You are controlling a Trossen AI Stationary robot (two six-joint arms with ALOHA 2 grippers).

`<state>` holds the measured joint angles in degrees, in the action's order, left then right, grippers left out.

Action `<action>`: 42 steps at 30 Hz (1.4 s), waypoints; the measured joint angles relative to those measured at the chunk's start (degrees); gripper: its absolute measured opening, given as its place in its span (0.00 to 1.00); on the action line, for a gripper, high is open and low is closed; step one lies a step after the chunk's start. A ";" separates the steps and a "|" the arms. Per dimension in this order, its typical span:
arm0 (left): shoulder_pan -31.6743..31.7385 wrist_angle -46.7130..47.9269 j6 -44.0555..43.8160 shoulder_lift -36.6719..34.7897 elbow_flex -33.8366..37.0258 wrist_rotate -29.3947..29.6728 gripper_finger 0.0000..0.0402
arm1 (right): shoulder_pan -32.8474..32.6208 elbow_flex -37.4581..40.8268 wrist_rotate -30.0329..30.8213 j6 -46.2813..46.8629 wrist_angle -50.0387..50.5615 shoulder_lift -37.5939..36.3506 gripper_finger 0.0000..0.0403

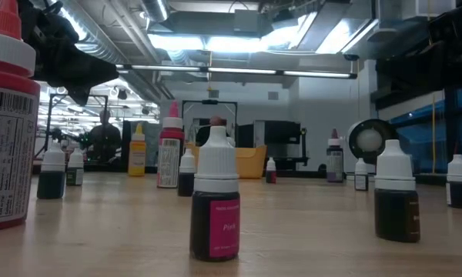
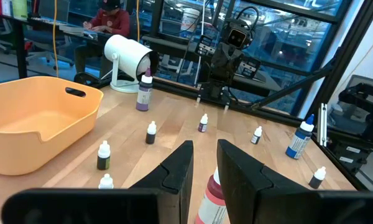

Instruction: Pick & Place food coloring

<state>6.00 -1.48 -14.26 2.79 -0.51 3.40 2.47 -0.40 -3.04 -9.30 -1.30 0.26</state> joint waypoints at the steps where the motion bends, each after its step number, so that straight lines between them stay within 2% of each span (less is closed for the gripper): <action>1: 0.00 0.00 0.00 0.00 0.00 -0.02 0.17 | 0.01 0.00 0.01 0.00 0.00 -0.01 0.07; 34: -0.02 0.00 0.00 0.00 0.01 0.11 0.17 | -0.01 0.00 0.01 0.00 0.00 -0.01 0.07; 38: 0.00 -0.07 0.24 0.00 0.02 2.70 0.17 | -0.01 0.01 0.32 0.00 0.01 -0.01 0.07; 42: 0.00 -0.73 5.00 0.00 0.01 6.00 0.17 | -0.01 0.00 0.36 0.02 0.04 -0.01 0.07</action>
<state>6.00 -2.20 -9.26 2.79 -0.51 9.40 2.46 -0.40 -2.68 -9.28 -1.26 0.25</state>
